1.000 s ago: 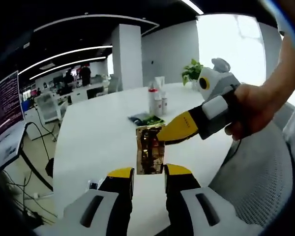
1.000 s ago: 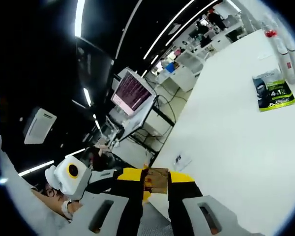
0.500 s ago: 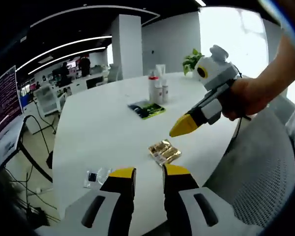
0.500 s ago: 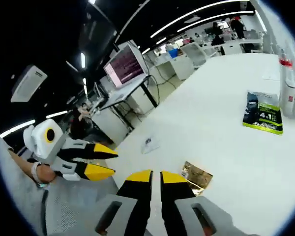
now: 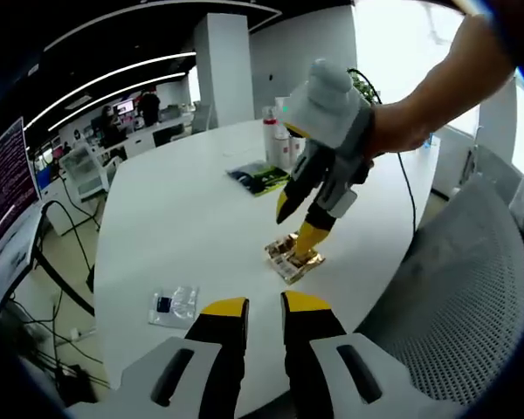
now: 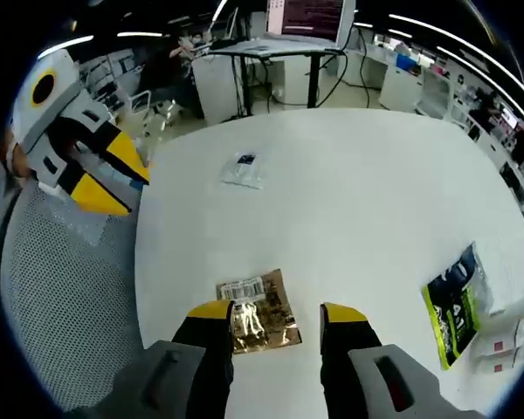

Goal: Arrange the skincare products in the storage area until every visible bottle or jar stands upright without overlapping.

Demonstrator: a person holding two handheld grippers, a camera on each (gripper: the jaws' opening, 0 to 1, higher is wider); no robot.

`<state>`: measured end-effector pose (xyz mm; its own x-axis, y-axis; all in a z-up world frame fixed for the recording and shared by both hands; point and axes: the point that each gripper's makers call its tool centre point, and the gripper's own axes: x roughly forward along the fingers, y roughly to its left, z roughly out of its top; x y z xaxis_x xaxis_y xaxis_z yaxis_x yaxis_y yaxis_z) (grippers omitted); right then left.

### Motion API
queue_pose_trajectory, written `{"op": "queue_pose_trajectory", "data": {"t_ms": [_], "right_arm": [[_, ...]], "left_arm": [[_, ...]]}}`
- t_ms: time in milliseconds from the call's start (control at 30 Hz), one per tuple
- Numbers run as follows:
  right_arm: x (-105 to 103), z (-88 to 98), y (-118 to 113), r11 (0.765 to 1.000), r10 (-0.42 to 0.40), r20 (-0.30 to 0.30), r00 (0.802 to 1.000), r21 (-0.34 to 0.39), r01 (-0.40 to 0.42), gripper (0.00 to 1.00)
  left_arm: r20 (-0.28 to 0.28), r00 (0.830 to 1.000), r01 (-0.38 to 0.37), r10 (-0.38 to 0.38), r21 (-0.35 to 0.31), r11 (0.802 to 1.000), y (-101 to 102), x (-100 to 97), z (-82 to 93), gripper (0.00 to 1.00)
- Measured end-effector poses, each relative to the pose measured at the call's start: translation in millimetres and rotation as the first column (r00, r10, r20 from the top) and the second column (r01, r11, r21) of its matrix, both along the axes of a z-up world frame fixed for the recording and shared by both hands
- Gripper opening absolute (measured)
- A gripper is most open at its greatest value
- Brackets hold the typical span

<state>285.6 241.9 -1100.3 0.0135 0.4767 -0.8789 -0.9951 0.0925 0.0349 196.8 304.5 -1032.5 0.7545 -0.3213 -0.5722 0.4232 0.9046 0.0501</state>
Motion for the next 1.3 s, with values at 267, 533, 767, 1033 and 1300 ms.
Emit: {"op": "queue_pose_trajectory", "data": {"t_ms": [267,533,767,1033,1300], "right_arm": [[-8,-17.8,-3,0.976,0.178,-0.034,0.983,-0.122,-0.181,0.15],[-7,-8.8,7,0.966,0.242,0.035,0.970,-0.099,-0.237,0.00],[-12,10.4,7,0.966,0.254,0.083,0.963,-0.059,-0.250,0.00],[-28,64.6,16,0.939,0.309,0.227,0.924,0.084,-0.334,0.00],[-56,107.3,22,0.890,0.372,0.329,0.868,0.140,-0.434,0.00]], "left_arm": [[-0.019,1.000,-0.001,0.002,0.015,1.000,-1,-1.1,-5.4,0.12],[-0.015,1.000,-0.009,0.009,0.009,1.000,0,-0.5,-4.4,0.13],[-0.016,1.000,-0.010,0.010,-0.015,1.000,-2,0.0,-3.6,0.14],[-0.004,1.000,0.002,-0.002,-0.024,1.000,-5,1.2,-1.6,0.22],[0.036,0.999,0.016,-0.016,-0.019,1.000,-7,3.2,4.2,0.27]]}}
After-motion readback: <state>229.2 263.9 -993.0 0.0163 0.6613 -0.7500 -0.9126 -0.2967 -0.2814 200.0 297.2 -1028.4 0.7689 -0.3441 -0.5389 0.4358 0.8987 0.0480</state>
